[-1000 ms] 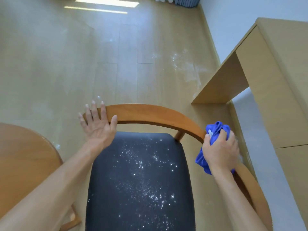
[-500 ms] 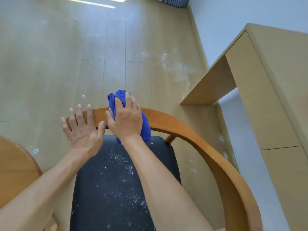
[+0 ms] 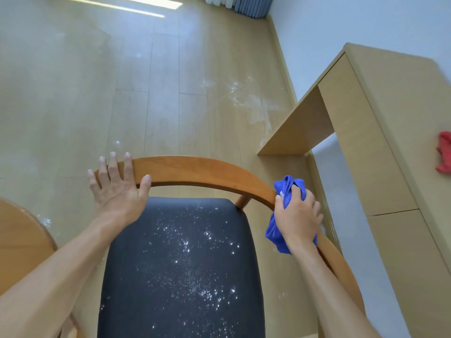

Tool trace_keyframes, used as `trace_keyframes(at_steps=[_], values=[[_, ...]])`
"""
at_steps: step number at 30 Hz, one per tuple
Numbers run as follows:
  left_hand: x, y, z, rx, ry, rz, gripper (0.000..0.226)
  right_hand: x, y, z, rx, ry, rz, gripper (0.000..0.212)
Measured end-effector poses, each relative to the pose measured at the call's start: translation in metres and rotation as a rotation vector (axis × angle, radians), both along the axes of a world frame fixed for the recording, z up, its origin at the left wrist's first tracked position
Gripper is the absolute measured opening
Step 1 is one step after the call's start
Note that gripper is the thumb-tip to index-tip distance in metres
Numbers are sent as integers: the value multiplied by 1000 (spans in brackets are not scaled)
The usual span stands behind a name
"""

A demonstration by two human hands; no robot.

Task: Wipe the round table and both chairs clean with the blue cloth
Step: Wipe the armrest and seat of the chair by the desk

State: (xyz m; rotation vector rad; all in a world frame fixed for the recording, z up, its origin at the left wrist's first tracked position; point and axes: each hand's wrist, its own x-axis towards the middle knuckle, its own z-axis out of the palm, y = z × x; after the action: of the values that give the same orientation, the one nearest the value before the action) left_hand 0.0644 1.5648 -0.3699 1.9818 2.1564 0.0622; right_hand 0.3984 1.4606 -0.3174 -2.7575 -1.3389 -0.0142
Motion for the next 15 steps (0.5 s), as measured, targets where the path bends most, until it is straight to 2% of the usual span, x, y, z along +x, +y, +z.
trace_keyframes(at_steps=[4,8,9,11,13,15], values=[[-1,7,10,-130,-17,19,72,-33,3,1,75,7,117,41],[14,-8,34,-161,-131,-2,70,-62,27,7,179,185,270,39],[21,-19,40,-128,-183,-41,68,-64,34,13,206,296,306,38],[41,-43,52,-96,-396,-89,63,-65,41,33,272,701,319,38],[59,-59,69,-169,-693,-44,47,-69,34,56,359,1160,258,36],[74,-68,88,-304,-965,6,26,-78,18,71,463,1532,176,36]])
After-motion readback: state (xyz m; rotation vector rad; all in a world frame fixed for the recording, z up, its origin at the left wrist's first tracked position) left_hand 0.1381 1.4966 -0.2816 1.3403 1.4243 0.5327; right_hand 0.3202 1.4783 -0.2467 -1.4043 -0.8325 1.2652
